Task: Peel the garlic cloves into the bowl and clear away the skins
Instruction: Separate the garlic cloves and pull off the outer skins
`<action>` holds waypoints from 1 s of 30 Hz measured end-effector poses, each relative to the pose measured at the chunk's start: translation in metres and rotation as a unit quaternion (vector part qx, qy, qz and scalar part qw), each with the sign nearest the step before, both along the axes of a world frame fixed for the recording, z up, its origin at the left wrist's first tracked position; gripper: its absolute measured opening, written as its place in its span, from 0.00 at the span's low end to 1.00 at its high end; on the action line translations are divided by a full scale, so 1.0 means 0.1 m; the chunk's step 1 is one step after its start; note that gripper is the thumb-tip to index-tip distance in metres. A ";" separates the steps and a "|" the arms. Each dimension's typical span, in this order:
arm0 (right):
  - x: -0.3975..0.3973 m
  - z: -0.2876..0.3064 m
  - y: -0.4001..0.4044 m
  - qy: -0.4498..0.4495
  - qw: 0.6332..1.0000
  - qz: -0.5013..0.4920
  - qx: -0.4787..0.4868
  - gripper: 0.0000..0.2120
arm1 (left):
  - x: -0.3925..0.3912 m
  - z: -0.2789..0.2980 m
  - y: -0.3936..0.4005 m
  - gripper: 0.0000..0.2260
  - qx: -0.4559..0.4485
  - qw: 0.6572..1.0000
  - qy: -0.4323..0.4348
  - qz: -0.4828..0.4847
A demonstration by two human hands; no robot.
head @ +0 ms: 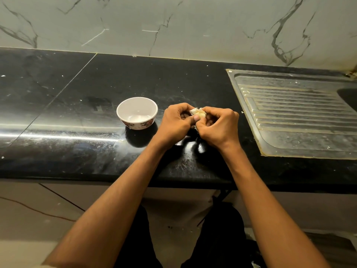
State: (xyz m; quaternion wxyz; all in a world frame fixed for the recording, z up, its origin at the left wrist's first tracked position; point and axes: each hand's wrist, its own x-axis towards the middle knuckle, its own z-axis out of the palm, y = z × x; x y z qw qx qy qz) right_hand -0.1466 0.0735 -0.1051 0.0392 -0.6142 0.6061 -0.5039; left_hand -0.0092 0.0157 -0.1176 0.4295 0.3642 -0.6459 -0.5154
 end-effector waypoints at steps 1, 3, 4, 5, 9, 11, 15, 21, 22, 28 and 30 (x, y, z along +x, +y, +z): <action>0.00 0.00 0.00 0.005 1.000 -0.002 -0.004 0.07 | 0.00 0.01 0.00 0.08 -0.002 1.000 -0.002 0.001; 0.00 0.01 0.01 0.017 1.000 0.000 -0.011 0.09 | 0.01 0.01 0.01 0.09 -0.009 1.000 -0.005 0.005; 0.00 0.01 0.01 0.022 1.000 0.001 -0.014 0.09 | 0.01 0.00 0.00 0.09 -0.012 1.000 -0.006 0.006; 0.00 0.01 0.00 0.028 0.999 0.000 -0.016 0.10 | 0.01 0.00 0.00 0.08 -0.014 1.000 -0.006 0.004; -0.01 -0.01 -0.01 0.044 0.999 -0.003 -0.023 0.11 | 0.01 0.00 0.00 0.04 -0.018 1.000 0.000 -0.003; -0.01 0.00 0.00 0.042 0.999 0.002 -0.026 0.10 | 0.01 0.00 0.00 0.04 -0.021 1.000 -0.001 -0.003; -0.01 0.00 0.00 0.013 1.000 0.013 -0.021 0.07 | 0.01 0.00 -0.02 0.04 -0.017 1.000 0.008 0.009; 0.00 0.02 -0.02 -0.081 0.996 0.040 0.007 0.04 | 0.01 0.04 -0.02 0.05 -0.016 0.999 0.036 0.000; 0.00 0.02 -0.02 -0.094 0.995 0.040 0.011 0.04 | 0.01 0.04 -0.02 0.06 -0.011 0.999 0.042 -0.006; 0.00 0.00 -0.05 -0.168 0.984 0.061 0.014 0.09 | 0.05 0.06 -0.01 0.06 0.001 0.997 0.072 -0.017; 0.00 -0.01 -0.05 -0.166 0.984 0.065 0.014 0.08 | 0.05 0.07 0.00 0.06 0.002 0.997 0.074 -0.010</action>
